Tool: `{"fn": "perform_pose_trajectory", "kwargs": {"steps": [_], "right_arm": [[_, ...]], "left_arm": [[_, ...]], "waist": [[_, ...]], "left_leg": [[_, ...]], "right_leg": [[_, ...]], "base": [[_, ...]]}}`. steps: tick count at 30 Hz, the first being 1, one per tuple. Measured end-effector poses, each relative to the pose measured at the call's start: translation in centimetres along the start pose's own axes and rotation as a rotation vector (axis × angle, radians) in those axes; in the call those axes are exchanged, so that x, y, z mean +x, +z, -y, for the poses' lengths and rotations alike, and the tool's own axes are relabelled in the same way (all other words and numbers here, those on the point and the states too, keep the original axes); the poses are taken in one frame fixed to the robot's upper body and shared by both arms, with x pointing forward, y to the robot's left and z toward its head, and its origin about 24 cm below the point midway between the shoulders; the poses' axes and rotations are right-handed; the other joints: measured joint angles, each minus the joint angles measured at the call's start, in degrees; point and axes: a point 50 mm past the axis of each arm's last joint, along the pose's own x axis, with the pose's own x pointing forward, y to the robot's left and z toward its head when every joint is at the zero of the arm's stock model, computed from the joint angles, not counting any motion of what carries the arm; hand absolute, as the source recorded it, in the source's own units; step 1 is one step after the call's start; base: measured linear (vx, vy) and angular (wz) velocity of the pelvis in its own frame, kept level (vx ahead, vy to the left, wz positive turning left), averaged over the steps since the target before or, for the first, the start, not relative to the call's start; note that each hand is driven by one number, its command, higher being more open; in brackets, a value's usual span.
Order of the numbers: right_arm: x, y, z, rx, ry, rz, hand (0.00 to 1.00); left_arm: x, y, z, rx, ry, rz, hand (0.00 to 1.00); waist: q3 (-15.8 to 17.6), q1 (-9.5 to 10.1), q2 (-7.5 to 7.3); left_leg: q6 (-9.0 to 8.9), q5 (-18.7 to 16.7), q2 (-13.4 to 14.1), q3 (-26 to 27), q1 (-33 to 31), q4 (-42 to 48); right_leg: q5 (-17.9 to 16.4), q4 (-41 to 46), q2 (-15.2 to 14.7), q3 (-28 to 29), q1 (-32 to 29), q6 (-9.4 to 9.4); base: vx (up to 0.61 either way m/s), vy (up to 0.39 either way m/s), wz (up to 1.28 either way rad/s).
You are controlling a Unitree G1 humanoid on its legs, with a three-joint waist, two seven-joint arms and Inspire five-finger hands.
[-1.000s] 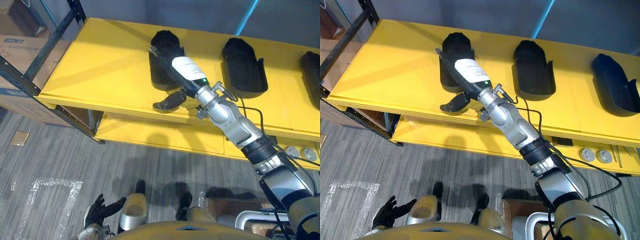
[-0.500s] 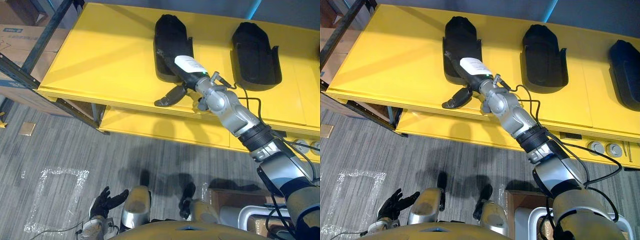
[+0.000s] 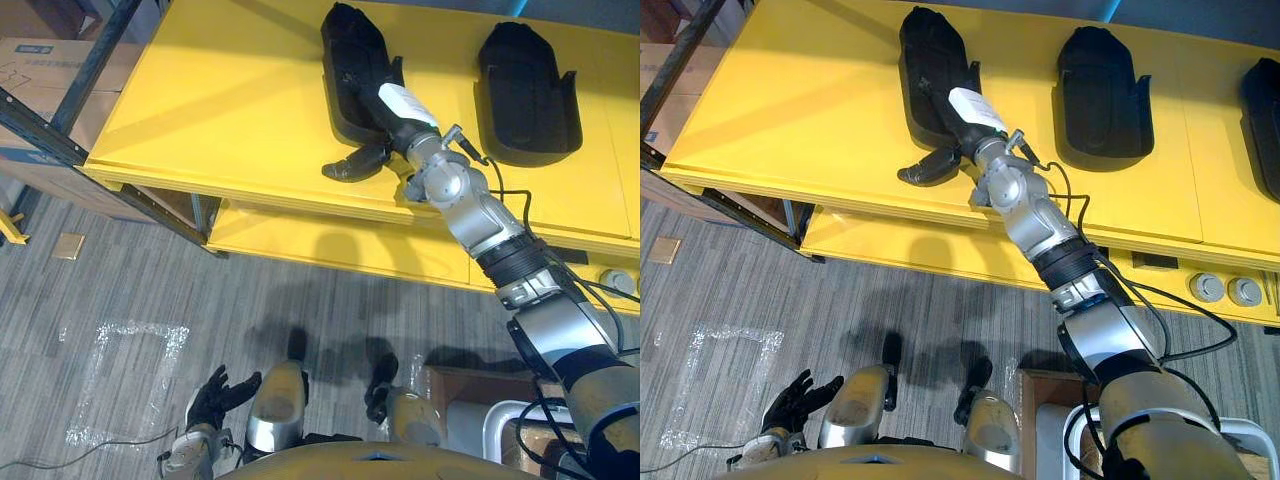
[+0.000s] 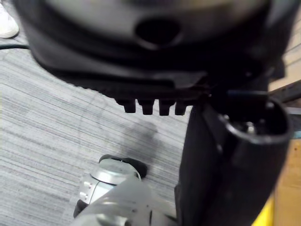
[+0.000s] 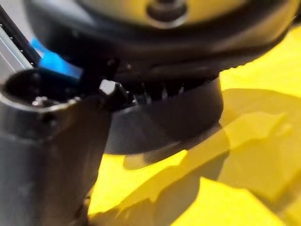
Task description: Walk over and take three plastic housings, then place them on the shelf
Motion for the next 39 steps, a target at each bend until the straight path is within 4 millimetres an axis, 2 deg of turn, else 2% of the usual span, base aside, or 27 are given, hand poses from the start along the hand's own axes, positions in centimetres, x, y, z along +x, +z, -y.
{"fn": "perform_pose_trajectory", "kwargs": {"steps": [8, 11, 15, 25, 39], "right_arm": [[0.3, 1.0, 0.6, -0.035, -0.05, 0.058, 0.0], [0.3, 0.8, -0.3, -0.05, -0.005, 0.049, 0.0], [0.4, 1.5, -0.8, -0.042, 0.004, 0.086, 0.0], [0.6, 2.4, -1.1, -0.063, 0.016, 0.145, 0.0], [1.0, 2.2, -1.3, -0.054, -0.029, 0.06, 0.0]], "left_arm": [[0.0, 0.1, 0.0, 0.003, -0.001, 0.003, 1.0], [0.0, 0.1, 0.0, 0.007, -0.003, 0.001, 1.0], [0.0, 0.1, 0.0, 0.008, -0.003, 0.001, 1.0], [0.0, 0.4, -0.1, 0.015, -0.004, 0.015, 1.0], [0.0, 0.5, 0.0, 0.016, -0.004, 0.019, 1.0]], "waist": [[0.0, -0.08, 0.0], [0.1, 0.0, 0.0], [0.2, 0.09, -0.03], [0.6, 0.55, -0.58], [0.6, 1.05, -0.68]], "left_leg": [[0.0, 0.0, 0.0, 0.1, 0.2, 0.0], [0.0, 0.0, 0.0, 0.1, 0.2, -0.1], [0.0, 0.0, 0.0, 0.0, 0.2, -0.1], [0.01, 0.1, -0.1, -0.2, 0.0, 0.0], [0.01, 0.4, 0.0, -0.3, -0.1, -0.2]], "right_leg": [[0.0, 0.3, -0.1, 0.3, 0.0, -0.02], [0.0, 0.3, -0.3, 0.2, 0.0, -0.02], [0.0, 0.3, -0.3, 0.2, 0.0, -0.02], [0.0, 0.2, -0.4, -0.3, 0.0, -0.01], [0.0, 0.3, -0.4, -0.6, 0.1, -0.02]], "base": [[0.0, -0.001, -0.02], [0.0, 0.0, 0.0], [0.0, 0.0, 0.0], [0.0, 0.0, 0.0], [0.0, 0.0, 0.0]]}}
